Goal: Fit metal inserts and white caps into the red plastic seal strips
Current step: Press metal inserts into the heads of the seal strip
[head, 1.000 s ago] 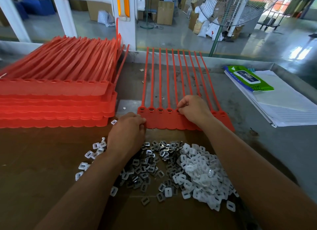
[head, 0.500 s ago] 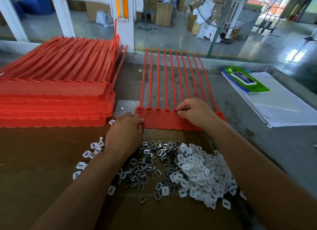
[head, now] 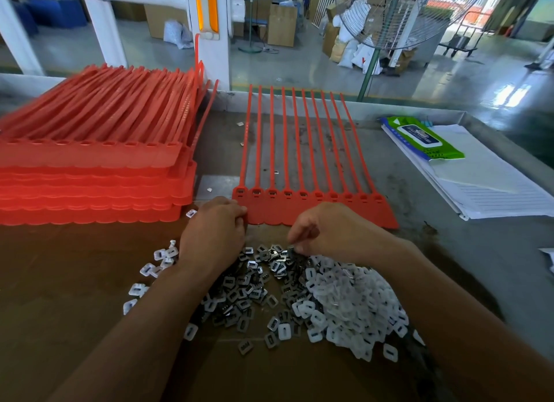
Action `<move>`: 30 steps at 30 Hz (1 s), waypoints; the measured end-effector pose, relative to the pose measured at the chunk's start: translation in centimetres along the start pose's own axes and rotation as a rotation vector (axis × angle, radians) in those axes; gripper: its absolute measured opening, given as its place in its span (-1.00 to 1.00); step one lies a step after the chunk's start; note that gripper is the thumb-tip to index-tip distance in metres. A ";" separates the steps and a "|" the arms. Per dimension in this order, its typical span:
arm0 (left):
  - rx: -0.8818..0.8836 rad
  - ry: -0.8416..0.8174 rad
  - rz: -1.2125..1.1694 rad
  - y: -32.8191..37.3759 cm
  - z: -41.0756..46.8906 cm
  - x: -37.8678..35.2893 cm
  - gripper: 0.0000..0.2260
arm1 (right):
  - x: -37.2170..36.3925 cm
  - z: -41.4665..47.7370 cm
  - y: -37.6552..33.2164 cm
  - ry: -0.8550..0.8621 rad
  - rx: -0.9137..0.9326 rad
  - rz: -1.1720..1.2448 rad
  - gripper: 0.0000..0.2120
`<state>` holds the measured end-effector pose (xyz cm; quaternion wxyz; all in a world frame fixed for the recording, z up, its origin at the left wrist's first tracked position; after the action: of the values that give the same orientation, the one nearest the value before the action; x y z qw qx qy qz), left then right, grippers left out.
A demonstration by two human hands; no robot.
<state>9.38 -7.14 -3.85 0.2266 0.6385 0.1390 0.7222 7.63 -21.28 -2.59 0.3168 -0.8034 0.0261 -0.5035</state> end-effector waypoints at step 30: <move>0.002 -0.003 0.001 -0.1 0.0 0.0 -0.76 | -0.2 -0.6 -0.2 0.052 0.059 0.129 -0.85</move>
<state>9.36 -7.04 -3.91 0.2259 0.6400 0.1392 0.7211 6.99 -21.33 -2.48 0.3713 -0.7771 0.0711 -0.5032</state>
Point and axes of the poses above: each hand's wrist, its own z-axis towards the middle knuckle, its own x-axis out of the back of the hand, y = z × x, the point moved 9 cm from there along z, towards the middle knuckle, and after that the axes turned 8 degrees about -y, right-handed, at the moved point
